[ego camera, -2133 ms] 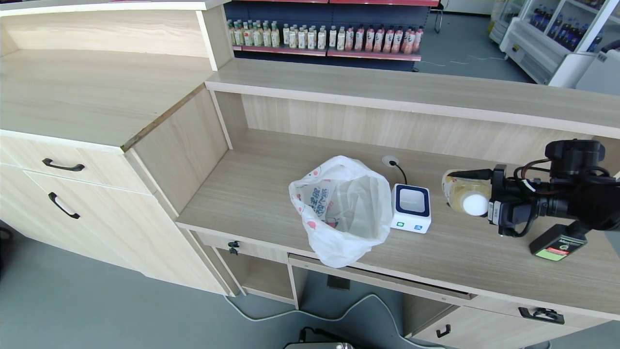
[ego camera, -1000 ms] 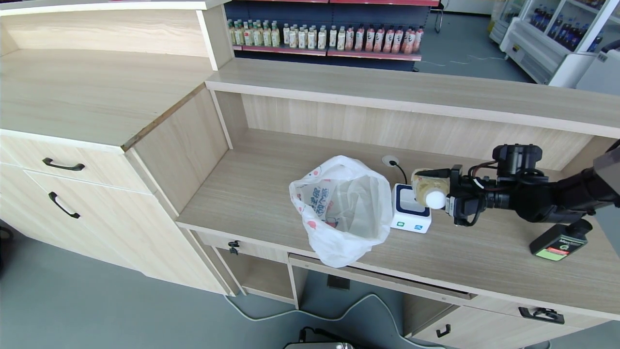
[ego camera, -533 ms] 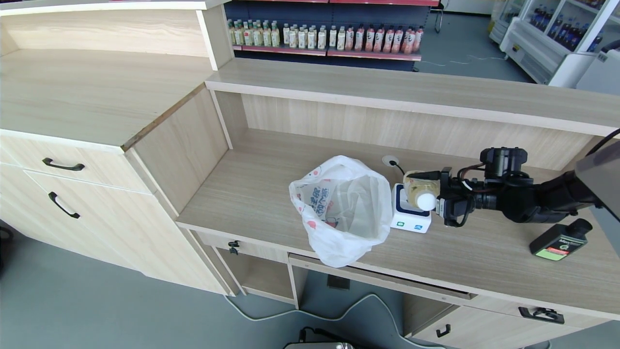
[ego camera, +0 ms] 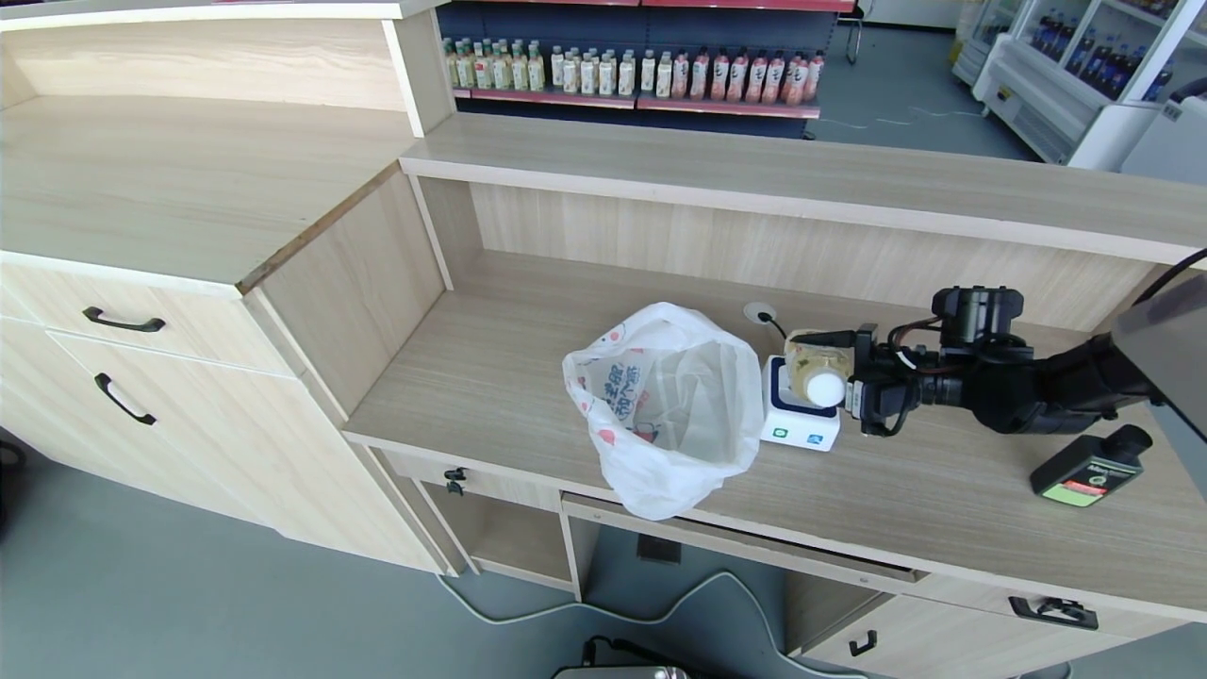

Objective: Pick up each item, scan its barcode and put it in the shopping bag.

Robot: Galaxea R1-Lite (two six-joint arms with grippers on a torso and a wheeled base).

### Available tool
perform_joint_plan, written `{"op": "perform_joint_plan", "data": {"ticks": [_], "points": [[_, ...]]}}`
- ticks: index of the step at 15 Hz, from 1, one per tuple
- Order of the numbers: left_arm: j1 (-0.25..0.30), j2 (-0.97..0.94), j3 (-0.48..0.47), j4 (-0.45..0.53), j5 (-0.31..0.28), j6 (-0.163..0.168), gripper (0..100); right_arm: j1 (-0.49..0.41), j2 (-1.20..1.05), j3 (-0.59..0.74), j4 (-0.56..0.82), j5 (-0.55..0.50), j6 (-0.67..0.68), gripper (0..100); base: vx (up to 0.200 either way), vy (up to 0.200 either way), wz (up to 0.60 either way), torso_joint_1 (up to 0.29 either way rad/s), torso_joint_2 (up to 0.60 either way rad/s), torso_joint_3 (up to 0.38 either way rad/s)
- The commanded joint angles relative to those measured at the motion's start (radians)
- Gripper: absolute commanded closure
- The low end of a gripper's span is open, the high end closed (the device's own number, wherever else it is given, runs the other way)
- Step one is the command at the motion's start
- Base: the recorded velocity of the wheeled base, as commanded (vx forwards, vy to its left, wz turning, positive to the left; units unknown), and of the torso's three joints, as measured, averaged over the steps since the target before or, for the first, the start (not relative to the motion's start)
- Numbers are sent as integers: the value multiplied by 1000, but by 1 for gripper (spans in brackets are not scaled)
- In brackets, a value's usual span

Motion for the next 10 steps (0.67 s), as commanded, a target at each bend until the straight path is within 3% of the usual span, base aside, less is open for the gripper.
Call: {"op": "perform_joint_plan", "data": {"ticks": [1,3,5,8,10], "points": [[1,0,0,0,0,0,0,-3,-45,10,-62,0,88,100,0,0,0,0,0,0],[1,0,0,0,0,0,0,-26,-114,22,-137,0,289,100,0,0,0,0,0,0],[1,0,0,0,0,0,0,-126,-213,25,-220,-21,634,100,0,0,0,0,0,0],[1,0,0,0,2,0,0,-249,-368,101,-215,-296,980,100,0,0,0,0,0,0],[1,0,0,0,0,0,0,-273,-494,210,-212,-507,1108,100,0,0,0,0,0,0]]}}
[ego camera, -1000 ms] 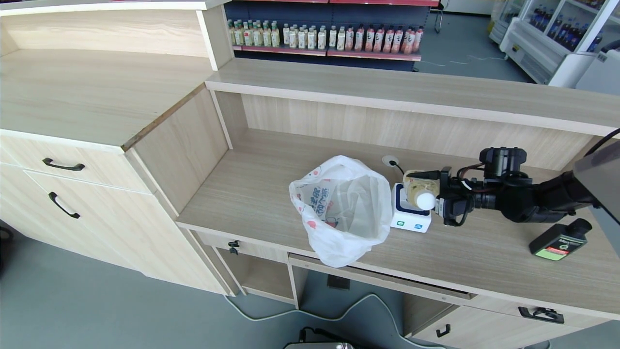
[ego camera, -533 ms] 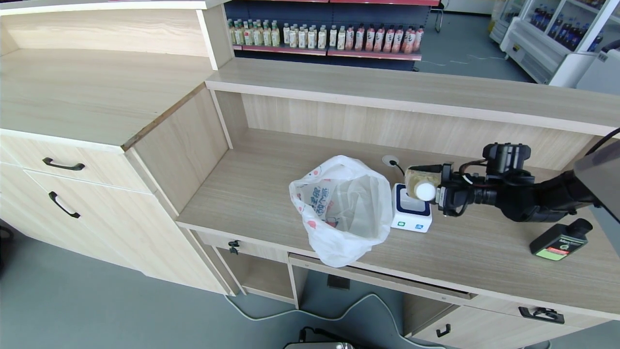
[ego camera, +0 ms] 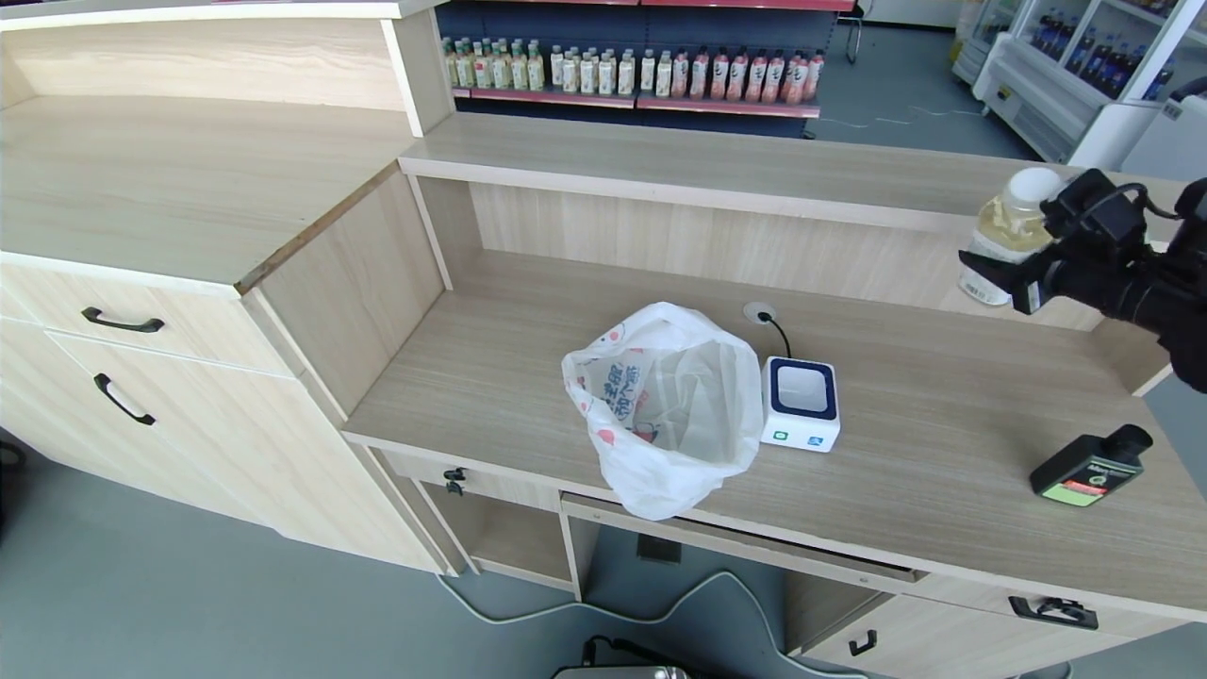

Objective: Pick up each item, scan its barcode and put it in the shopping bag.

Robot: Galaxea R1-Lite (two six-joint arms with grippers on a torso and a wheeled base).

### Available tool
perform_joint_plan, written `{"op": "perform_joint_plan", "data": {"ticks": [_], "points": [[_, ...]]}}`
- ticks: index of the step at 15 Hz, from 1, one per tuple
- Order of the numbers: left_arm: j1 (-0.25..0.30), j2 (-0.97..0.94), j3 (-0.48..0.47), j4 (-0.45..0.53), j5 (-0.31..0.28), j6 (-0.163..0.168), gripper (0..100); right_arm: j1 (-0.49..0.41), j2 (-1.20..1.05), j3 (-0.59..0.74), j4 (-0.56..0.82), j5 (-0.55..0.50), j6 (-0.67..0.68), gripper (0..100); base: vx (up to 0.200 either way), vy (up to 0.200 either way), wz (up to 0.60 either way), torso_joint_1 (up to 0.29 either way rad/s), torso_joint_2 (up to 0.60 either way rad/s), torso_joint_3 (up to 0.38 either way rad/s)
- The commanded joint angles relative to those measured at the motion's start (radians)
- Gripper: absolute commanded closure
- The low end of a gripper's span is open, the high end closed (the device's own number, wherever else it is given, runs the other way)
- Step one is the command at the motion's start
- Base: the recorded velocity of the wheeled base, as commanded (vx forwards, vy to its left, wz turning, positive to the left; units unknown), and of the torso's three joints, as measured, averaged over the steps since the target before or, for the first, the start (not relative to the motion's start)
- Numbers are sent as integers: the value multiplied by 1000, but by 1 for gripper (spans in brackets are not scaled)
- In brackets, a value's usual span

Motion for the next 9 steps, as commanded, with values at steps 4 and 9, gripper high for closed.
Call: {"op": "perform_joint_plan", "data": {"ticks": [4,9], "points": [[1,0,0,0,0,0,0,-100,-407,324,98,-361,171,100,0,0,0,0,0,0],[1,0,0,0,0,0,0,-134,-554,444,202,-396,227,100,0,0,0,0,0,0]]}}
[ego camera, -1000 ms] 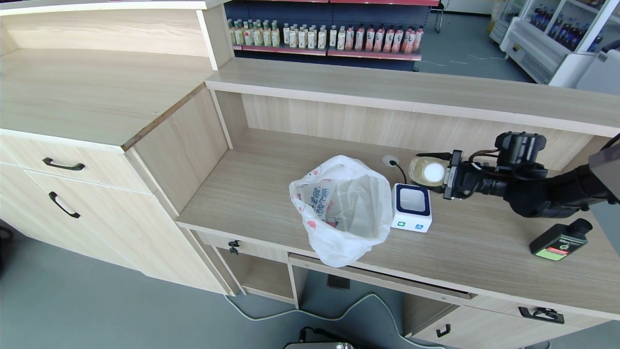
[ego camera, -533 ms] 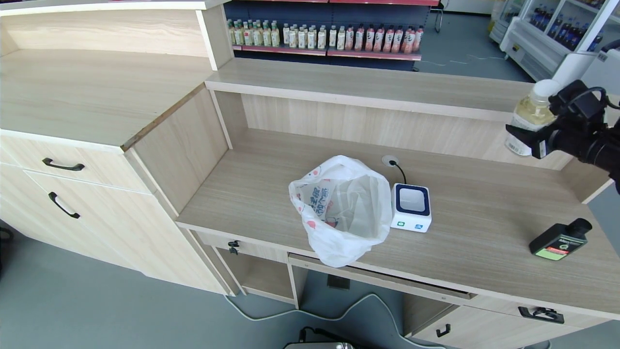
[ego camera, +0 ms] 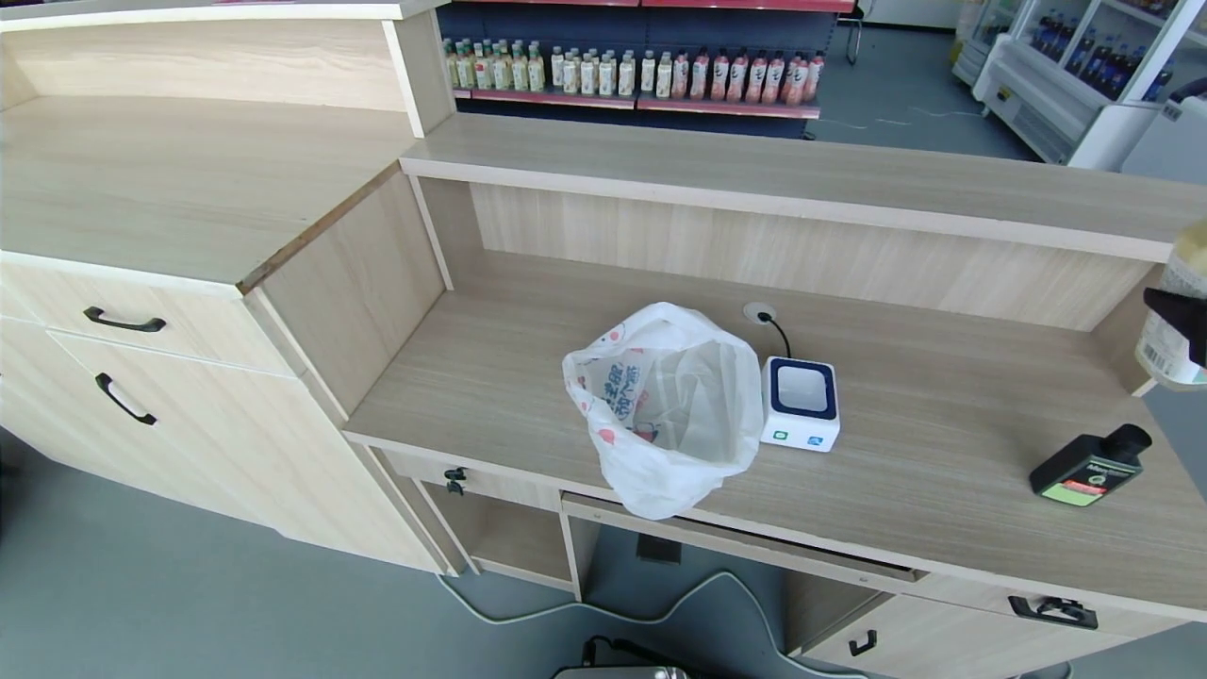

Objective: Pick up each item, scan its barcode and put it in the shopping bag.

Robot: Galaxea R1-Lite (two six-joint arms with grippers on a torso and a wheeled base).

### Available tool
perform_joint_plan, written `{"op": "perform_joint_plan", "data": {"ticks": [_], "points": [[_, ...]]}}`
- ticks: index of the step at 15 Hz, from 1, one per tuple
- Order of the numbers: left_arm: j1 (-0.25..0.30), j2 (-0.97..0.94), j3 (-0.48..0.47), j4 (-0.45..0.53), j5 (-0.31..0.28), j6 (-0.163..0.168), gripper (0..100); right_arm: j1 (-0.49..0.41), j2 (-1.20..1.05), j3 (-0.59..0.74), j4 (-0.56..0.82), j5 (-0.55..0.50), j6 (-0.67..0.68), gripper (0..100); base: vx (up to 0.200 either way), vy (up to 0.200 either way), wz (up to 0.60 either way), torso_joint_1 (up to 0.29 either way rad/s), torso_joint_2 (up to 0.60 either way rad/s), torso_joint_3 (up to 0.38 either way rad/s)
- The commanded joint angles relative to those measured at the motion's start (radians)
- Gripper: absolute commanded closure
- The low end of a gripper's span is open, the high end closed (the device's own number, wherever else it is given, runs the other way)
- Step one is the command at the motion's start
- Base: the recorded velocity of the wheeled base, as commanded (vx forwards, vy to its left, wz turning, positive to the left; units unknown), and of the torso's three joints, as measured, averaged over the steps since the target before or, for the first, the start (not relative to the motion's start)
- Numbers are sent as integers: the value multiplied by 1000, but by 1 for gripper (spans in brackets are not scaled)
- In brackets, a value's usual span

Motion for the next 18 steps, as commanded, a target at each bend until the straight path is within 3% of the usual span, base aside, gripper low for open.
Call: {"op": "perform_joint_plan", "data": {"ticks": [1,6,9,13,16,18], "points": [[0,0,0,0,1,-1,0,-8,-74,28,3,-4,3,100,0,0,0,0,0,0],[0,0,0,0,1,-1,0,47,-105,33,-7,-7,-7,100,0,0,0,0,0,0],[0,0,0,0,2,-1,0,96,-56,65,-132,-3,-12,100,0,0,600,2,1,2],[0,0,0,0,1,-1,0,256,67,51,-268,-14,-38,100,0,0,600,1,2,5],[0,0,0,0,1,-1,0,348,230,23,-304,-11,-23,100,0,0,0,0,0,0],[0,0,0,0,2,-1,0,400,342,2,-342,-11,71,100,0,0,0,0,0,0]]}}
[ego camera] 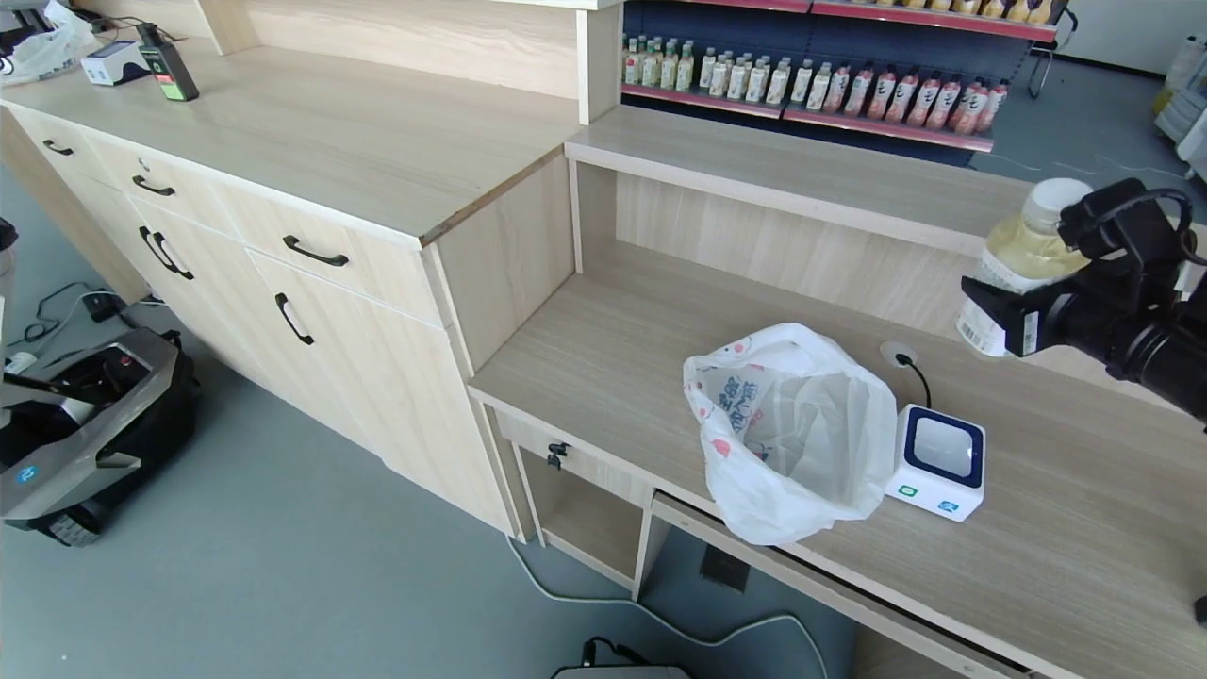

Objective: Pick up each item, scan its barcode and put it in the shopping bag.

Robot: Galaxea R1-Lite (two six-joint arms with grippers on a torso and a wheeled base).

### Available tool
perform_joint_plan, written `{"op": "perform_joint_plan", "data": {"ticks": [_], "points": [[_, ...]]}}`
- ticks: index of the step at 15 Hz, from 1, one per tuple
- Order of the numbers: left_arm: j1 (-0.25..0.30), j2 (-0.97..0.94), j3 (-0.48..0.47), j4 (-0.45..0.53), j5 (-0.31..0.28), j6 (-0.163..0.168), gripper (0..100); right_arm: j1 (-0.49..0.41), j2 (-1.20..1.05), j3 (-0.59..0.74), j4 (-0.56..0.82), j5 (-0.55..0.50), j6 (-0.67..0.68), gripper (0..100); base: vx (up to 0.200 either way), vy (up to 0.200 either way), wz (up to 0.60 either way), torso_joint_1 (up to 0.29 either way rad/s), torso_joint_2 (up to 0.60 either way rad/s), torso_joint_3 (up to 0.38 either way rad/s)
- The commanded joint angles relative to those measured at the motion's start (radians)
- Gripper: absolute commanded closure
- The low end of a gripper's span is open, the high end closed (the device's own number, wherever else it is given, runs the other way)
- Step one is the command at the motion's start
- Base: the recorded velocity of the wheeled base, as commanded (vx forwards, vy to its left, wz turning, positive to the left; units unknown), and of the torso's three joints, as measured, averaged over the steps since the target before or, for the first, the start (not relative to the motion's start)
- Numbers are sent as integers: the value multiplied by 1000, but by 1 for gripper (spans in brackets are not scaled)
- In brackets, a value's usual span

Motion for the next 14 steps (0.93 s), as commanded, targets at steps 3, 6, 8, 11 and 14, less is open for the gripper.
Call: {"op": "perform_joint_plan", "data": {"ticks": [3,6,8,11,14], "points": [[1,0,0,0,2,0,0,103,301,-79,-86,2,151,100,0,0,0,0,0,0],[1,0,0,0,0,0,0,133,384,-89,-132,2,190,100,0,0,0,0,0,0],[1,0,0,0,0,0,0,165,481,-124,-192,2,203,100,0,0,0,0,0,0],[1,0,0,0,0,0,0,176,570,-168,-249,4,203,100,0,0,0,0,0,0],[1,0,0,0,0,0,0,187,623,-197,-306,4,206,100,0,0,0,0,0,0]]}}
